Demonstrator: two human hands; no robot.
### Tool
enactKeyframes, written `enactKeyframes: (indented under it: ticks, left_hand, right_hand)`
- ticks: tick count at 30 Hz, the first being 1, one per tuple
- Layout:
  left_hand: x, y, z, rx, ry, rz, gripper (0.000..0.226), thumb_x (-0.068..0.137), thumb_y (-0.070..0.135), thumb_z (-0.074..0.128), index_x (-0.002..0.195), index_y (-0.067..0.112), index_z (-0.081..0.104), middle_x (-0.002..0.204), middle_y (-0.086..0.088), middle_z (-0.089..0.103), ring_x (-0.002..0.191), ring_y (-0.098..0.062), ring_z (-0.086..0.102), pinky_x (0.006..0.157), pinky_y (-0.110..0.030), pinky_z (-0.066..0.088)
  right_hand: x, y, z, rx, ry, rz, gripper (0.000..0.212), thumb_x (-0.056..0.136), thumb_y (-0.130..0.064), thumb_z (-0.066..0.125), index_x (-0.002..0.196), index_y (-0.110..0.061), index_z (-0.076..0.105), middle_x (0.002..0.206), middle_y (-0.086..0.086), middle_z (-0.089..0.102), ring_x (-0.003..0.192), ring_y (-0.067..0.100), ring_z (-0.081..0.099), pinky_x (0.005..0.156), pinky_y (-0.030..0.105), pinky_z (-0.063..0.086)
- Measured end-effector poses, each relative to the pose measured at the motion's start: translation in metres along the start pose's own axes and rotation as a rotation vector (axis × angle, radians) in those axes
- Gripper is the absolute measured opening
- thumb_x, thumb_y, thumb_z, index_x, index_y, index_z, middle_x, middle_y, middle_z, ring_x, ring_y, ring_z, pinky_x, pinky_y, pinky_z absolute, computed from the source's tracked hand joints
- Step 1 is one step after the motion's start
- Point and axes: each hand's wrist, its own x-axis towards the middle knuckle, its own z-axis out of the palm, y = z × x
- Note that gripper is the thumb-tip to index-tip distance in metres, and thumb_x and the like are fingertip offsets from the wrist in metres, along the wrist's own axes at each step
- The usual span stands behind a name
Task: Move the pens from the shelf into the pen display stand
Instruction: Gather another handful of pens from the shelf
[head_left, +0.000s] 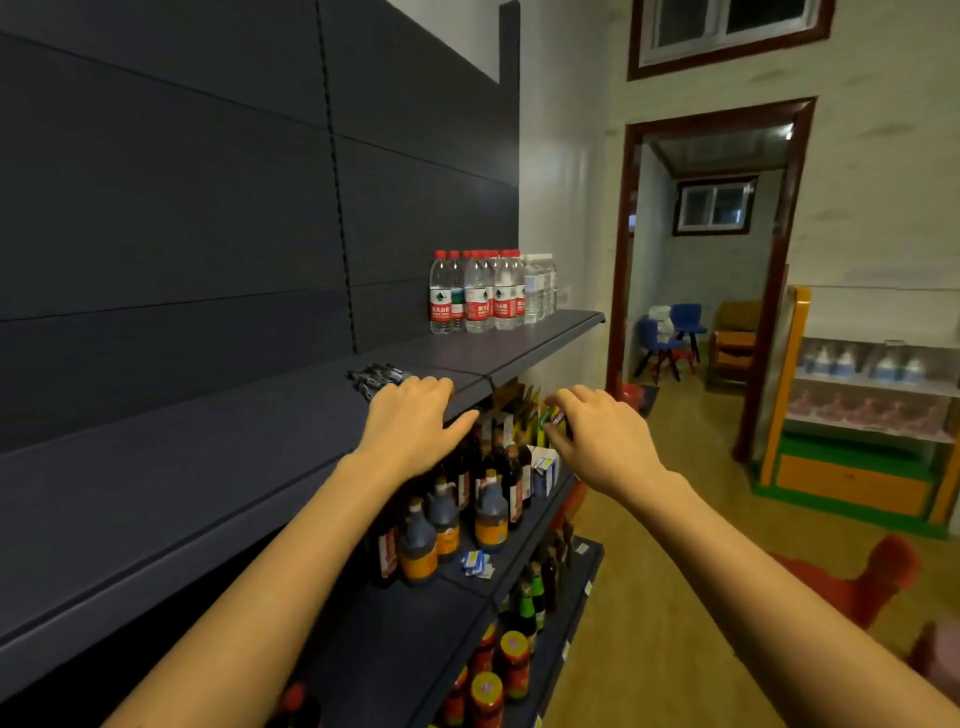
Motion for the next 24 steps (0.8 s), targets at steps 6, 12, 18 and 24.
enactKeyframes:
  ticks: [6,12,18,24]
  left_hand:
    - [0.061,-0.031,0.040,0.065,-0.004,-0.083,0.046,0.096,0.054,0.034,0.107,0.016,0.056,0.104,0.000,0.062,0.096,-0.020,0.056,0.072,-0.031,0.044]
    - [0.095,-0.054,0.067,0.128,-0.055,-0.182,0.038,0.096,0.052,0.036,0.096,0.016,0.050,0.102,-0.001,0.060,0.095,-0.021,0.054,0.067,-0.029,0.034]
    - [0.118,-0.074,0.103,0.230,-0.101,-0.339,0.041,0.096,0.053,0.034,0.096,0.015,0.049,0.097,-0.002,0.058,0.092,-0.021,0.054,0.066,-0.029,0.034]
    - [0.132,-0.086,0.131,0.315,-0.153,-0.597,0.045,0.096,0.055,0.033,0.100,0.014,0.050,0.103,-0.003,0.060,0.097,-0.022,0.055,0.068,-0.030,0.036]
  right_hand:
    - [0.084,0.016,0.052,0.065,-0.013,-0.090,0.039,0.098,-0.038,0.041,0.132,-0.020,0.045,0.127,0.001,0.054,0.117,0.023,0.050,0.085,0.034,0.044]
    - [0.152,0.021,0.096,0.152,-0.034,-0.184,0.042,0.099,-0.039,0.039,0.137,-0.020,0.041,0.132,0.001,0.051,0.120,0.022,0.048,0.087,0.034,0.045]
    - [0.216,0.022,0.143,0.239,-0.058,-0.335,0.043,0.100,-0.040,0.038,0.138,-0.022,0.040,0.135,-0.001,0.049,0.122,0.021,0.047,0.091,0.034,0.044]
    - [0.277,0.019,0.182,0.318,-0.078,-0.560,0.042,0.100,-0.039,0.037,0.139,-0.022,0.039,0.135,0.000,0.049,0.121,0.021,0.047,0.088,0.033,0.043]
